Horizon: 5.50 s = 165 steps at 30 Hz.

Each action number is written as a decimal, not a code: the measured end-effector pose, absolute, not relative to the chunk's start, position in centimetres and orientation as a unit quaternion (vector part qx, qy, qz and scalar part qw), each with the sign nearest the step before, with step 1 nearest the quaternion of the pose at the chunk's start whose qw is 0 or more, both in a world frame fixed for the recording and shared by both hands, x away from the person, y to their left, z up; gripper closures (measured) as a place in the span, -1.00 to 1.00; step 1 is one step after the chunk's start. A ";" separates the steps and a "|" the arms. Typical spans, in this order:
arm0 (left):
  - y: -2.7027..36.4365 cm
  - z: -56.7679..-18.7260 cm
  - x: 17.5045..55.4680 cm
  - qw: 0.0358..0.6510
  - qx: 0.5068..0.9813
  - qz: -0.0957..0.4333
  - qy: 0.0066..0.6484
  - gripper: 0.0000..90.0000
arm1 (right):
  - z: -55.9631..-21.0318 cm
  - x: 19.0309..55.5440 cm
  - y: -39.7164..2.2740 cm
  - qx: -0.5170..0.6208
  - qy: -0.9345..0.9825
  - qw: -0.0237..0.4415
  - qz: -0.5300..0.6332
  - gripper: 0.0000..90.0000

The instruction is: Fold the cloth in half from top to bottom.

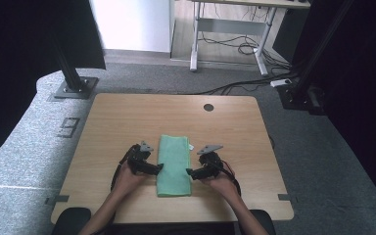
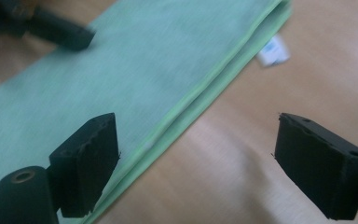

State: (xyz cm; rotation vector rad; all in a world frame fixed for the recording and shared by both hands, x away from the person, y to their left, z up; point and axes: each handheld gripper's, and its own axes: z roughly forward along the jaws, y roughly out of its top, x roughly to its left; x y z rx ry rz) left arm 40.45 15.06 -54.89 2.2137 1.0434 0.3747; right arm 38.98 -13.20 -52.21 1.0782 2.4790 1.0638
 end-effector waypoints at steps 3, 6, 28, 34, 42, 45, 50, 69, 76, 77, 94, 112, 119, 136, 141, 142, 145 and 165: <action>15.1 -54.9 40.5 0.326 0.845 0.143 0.398 -0.97 | -51.8 40.4 -13.0 0.373 0.844 0.127 0.364 -0.60; 15.1 -54.9 40.5 0.326 0.846 0.143 0.398 -0.97 | -51.7 41.3 -12.7 0.374 0.845 0.129 0.360 -0.55; 15.0 -54.9 40.4 0.329 0.843 0.143 0.401 -0.97 | -52.2 49.2 -9.2 0.389 0.846 0.144 0.334 -0.01; 15.0 -54.9 40.4 0.327 0.844 0.142 0.400 -0.97 | -53.4 50.1 -9.3 0.399 0.847 0.143 0.321 -0.01; 15.0 -54.9 40.4 0.327 0.844 0.143 0.401 -0.97 | -53.7 50.4 -9.6 0.381 0.854 0.120 0.332 0.32; 15.0 -54.9 40.4 0.327 0.844 0.143 0.401 -0.97 | -53.6 50.2 -9.3 0.380 0.855 0.094 0.339 0.76; 15.0 -54.9 40.4 0.327 0.844 0.143 0.401 -0.97 | -53.4 50.2 -9.2 0.378 0.859 0.090 0.333 0.89; 14.9 -54.9 40.4 0.325 0.842 0.146 0.406 -0.97 | -47.6 44.7 -9.9 0.282 0.866 0.135 0.390 0.90; 14.9 -54.9 40.4 0.325 0.841 0.146 0.406 -0.97 | -46.8 42.4 -10.3 0.260 0.866 0.135 0.405 0.89; 14.9 -54.9 40.4 0.325 0.841 0.147 0.407 -0.97 | -46.6 41.6 -10.4 0.253 0.867 0.133 0.409 0.89; 14.9 -54.9 40.4 0.324 0.842 0.146 0.407 -0.97 | -47.7 35.5 -11.6 0.221 0.877 0.110 0.413 0.89; 15.0 -54.9 40.4 0.324 0.844 0.146 0.402 -0.97 | -52.6 33.1 -11.6 0.233 0.897 0.071 0.367 0.86; 15.3 -53.3 40.2 0.314 0.868 0.102 0.370 -0.87 | -53.3 33.2 -11.5 0.245 0.896 0.063 0.365 0.84; 11.6 -50.3 45.8 0.322 0.871 0.074 0.364 -0.81 | -53.4 33.0 -11.6 0.253 0.891 0.059 0.372 0.77; 10.4 -51.0 45.9 0.315 0.884 0.041 0.344 -0.81 | -53.4 32.9 -11.7 0.252 0.891 0.061 0.373 0.76; 10.6 -51.0 45.7 0.315 0.885 0.036 0.342 -0.81 | -53.3 32.9 -11.6 0.252 0.891 0.062 0.373 0.76; 10.9 -50.8 45.3 0.321 0.883 0.030 0.341 -0.76 | -53.2 32.8 -11.6 0.251 0.891 0.064 0.374 0.74; 15.0 -50.9 40.7 0.312 0.890 0.045 0.330 -0.76 | -51.8 31.8 -13.6 0.269 0.878 0.083 0.387 0.26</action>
